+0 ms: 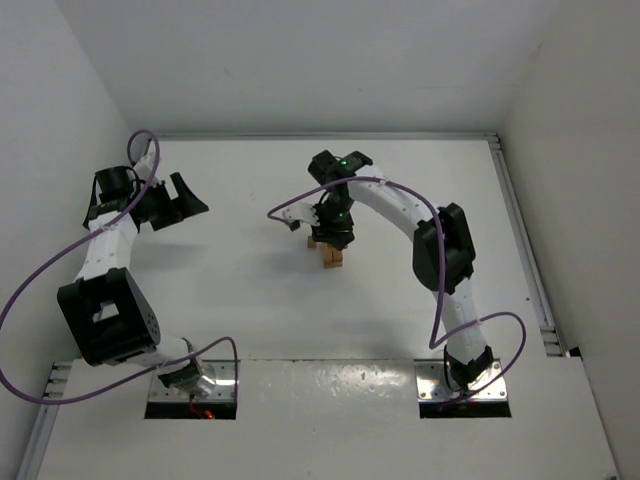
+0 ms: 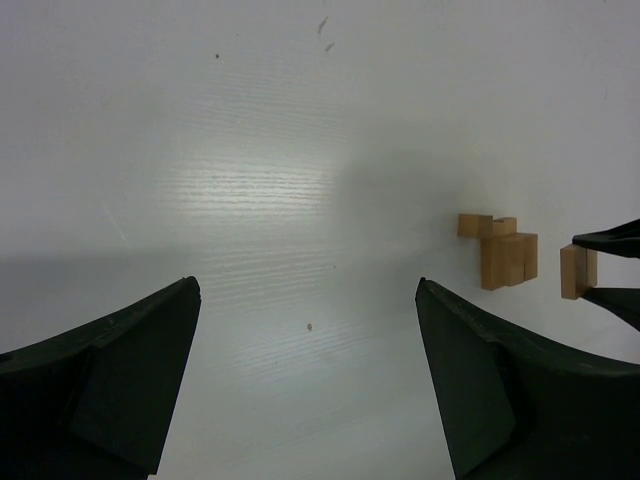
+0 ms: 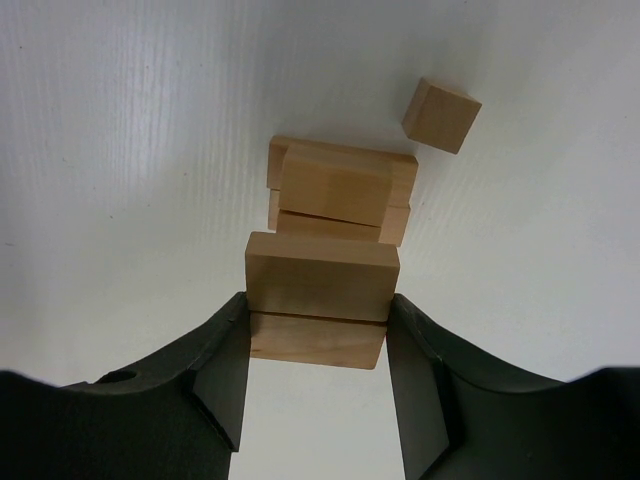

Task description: Build the wood block tower

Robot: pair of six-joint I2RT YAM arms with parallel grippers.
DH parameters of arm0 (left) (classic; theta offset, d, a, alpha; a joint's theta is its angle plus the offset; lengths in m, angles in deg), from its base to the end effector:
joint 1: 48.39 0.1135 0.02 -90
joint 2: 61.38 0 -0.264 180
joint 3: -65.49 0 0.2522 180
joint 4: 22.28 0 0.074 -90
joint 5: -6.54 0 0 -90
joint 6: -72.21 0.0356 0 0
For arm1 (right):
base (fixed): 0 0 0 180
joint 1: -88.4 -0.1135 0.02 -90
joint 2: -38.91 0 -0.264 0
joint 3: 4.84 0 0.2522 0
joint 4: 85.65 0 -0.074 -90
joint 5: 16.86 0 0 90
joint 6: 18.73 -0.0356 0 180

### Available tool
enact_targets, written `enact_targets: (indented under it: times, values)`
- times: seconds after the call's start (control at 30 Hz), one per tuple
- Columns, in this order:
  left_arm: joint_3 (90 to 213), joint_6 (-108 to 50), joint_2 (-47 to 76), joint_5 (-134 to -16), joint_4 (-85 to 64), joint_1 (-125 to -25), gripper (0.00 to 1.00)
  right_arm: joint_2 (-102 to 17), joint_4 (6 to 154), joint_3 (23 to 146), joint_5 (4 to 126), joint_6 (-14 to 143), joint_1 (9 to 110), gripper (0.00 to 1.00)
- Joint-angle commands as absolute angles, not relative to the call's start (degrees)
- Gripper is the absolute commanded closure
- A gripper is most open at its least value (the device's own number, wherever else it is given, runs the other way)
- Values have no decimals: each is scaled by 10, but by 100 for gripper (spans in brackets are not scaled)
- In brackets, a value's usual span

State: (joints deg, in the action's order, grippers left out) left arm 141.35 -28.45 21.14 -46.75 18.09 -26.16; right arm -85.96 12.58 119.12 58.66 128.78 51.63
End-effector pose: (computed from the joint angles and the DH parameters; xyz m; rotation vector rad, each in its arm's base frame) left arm 0.2913 0.0961 0.2710 -0.3568 2.2512 -0.6564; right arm 0.3447 0.2687 0.2185 -2.1805 1.9907 0.3350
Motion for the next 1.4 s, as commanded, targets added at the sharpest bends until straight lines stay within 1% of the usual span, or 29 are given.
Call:
enact_targets:
  times: [0.0, 0.77, 1.37]
  values:
    - [1430, -290, 212, -454, 164, -257, 5, -870, 134, 1207, 583, 1273, 512, 100]
    - [1424, -295, 223, -449, 154, -257, 5, -911, 155, 1216, 600, 1257, 505, 100]
    - [1424, -300, 233, -449, 154, -257, 6, -920, 159, 1221, 612, 1249, 502, 100]
